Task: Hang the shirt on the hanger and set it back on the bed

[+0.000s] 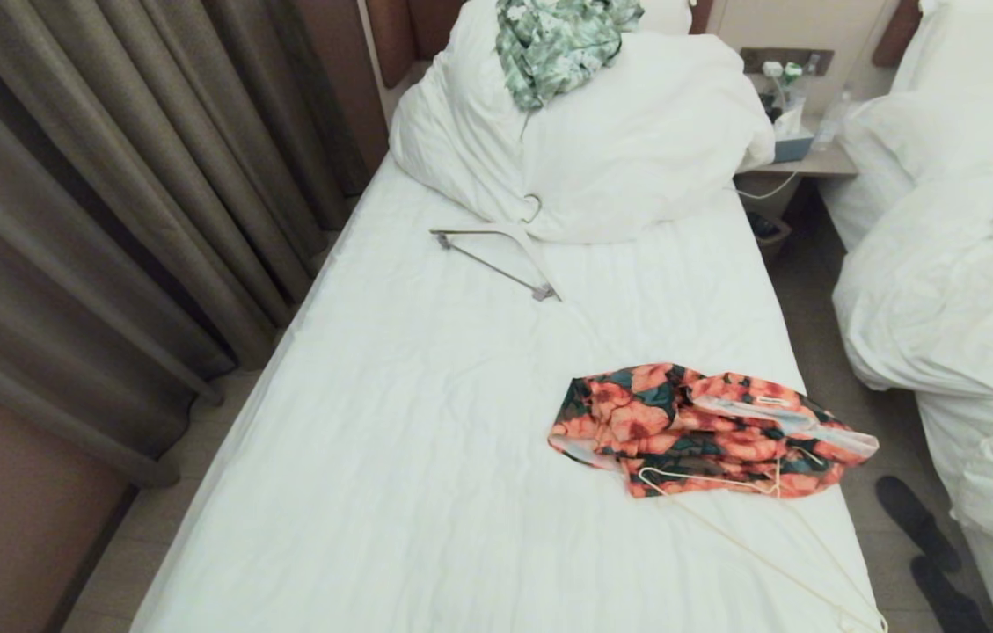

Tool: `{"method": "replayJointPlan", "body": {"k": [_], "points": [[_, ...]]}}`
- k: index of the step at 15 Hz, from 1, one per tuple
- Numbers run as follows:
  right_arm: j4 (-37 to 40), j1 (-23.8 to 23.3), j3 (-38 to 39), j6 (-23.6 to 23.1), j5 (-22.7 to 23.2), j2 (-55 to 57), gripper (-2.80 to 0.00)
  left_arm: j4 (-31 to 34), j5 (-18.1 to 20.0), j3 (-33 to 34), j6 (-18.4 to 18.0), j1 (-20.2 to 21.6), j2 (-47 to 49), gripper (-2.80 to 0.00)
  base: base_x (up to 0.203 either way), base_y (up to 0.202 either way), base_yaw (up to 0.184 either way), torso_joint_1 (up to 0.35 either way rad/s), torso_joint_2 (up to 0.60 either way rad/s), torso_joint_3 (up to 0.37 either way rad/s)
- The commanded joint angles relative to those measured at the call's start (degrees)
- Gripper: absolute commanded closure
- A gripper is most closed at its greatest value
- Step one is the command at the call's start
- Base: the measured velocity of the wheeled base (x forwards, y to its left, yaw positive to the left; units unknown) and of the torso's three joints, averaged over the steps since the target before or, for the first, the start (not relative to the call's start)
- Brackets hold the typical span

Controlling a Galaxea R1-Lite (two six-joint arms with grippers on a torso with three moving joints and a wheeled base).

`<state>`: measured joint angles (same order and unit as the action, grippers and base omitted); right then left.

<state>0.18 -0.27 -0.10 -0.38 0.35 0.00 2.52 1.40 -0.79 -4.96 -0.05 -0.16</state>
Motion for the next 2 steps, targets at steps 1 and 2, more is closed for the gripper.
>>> {"method": "replayJointPlan", "body": {"k": [1, 2], "points": [[-0.09, 0.00, 0.01, 0.01, 0.07, 0.10, 0.00, -0.05, 0.01, 0.00, -0.05, -0.04, 0.16, 0.00, 0.000, 0.000, 0.000, 0.000, 0.00, 0.000], [-0.09, 0.00, 0.01, -0.05, 0.08, 0.15, 0.00, 0.02, 0.00, 0.00, -0.05, 0.05, 0.16, 0.00, 0.000, 0.000, 0.000, 0.000, 0.00, 0.000]]}}
